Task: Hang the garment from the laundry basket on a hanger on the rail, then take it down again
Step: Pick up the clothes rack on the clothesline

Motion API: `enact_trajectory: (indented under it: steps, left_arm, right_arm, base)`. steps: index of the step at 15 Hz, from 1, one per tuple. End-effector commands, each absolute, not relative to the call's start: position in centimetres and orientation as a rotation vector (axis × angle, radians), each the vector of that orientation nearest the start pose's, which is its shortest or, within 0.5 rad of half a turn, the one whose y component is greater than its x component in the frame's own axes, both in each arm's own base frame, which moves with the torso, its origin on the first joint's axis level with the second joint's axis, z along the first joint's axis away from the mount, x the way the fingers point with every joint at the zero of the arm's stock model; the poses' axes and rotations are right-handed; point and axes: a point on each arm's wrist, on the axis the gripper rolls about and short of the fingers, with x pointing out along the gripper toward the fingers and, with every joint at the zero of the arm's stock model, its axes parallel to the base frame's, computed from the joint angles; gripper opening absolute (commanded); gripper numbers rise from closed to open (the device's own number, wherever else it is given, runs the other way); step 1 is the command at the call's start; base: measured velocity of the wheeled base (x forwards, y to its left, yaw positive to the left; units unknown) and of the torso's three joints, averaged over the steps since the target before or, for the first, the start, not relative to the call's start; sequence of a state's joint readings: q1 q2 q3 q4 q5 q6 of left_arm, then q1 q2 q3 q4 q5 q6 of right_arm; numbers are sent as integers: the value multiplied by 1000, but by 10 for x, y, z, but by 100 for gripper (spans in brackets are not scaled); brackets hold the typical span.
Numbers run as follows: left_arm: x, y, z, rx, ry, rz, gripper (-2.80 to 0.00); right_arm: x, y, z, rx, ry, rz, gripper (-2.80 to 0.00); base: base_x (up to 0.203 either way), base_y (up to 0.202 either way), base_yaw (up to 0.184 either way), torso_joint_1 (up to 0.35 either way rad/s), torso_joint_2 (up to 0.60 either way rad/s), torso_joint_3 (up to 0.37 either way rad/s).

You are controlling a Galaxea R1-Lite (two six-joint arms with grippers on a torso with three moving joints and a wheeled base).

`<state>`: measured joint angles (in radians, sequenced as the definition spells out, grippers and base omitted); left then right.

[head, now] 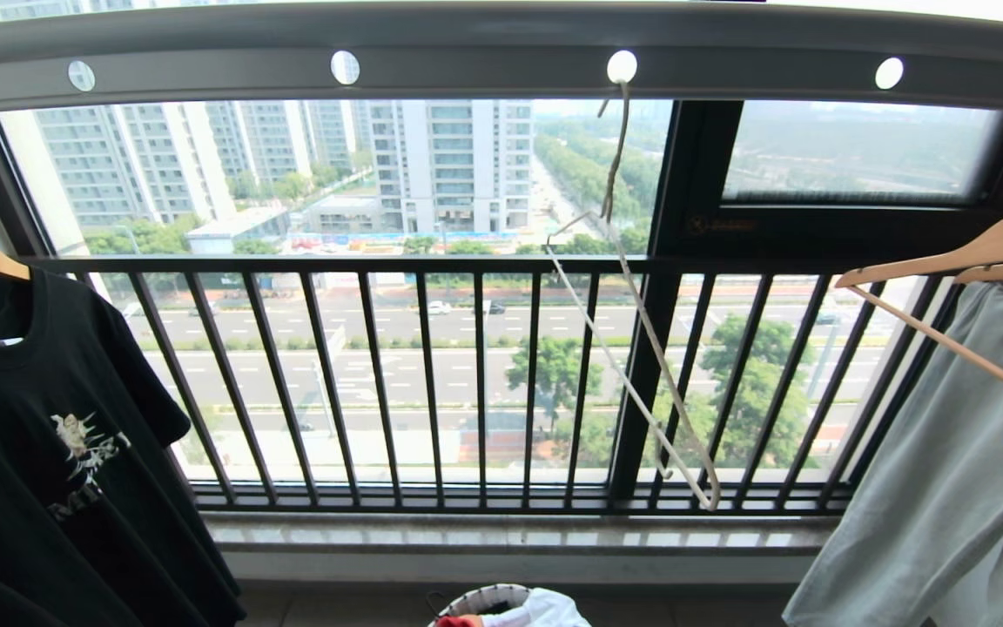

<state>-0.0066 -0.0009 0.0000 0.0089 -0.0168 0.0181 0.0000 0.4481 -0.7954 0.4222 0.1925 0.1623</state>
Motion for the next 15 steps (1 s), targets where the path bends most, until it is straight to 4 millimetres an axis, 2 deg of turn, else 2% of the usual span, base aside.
enact_trajectory:
  steps: [1,2,3,5,7,10,13,15]
  left_arm:
    - [-23,0,75,18,9,-23,-280]
    - [-23,0,75,18,8,-23,-280]
    - [-23,0,75,18,8,-24,-280]
    - [-23,0,75,18,9,-23,-280]
    - [-23,0,75,18,8,-25,-280]
    - [-23,0,75,18,9,-25,-280]
    - [-23,0,75,18,9,-23,-280]
    - [-23,0,75,18,9,-23,-280]
  right_arm:
    - [6,7,294,223,241,305,-280]
    - [17,9,306,247,283,366,-280]
    - [27,10,316,261,308,405,0]
    - [43,13,333,270,334,514,0]
    - [55,21,341,265,370,643,0]
    - [87,38,348,298,462,733,0]
    - [110,66,348,275,511,745,0]
    - [128,96,343,222,512,694,0]
  base:
    - [0,0,0,0,0,0]
    - [0,0,0,0,0,0]
    - [0,0,0,0,0,0]
    - [0,0,0,0,0,0]
    - [0,0,0,0,0,0]
    - [0,0,0,0,0,0]
    - [0,0,0,0,0,0]
    - [0,0,0,0,0,0]
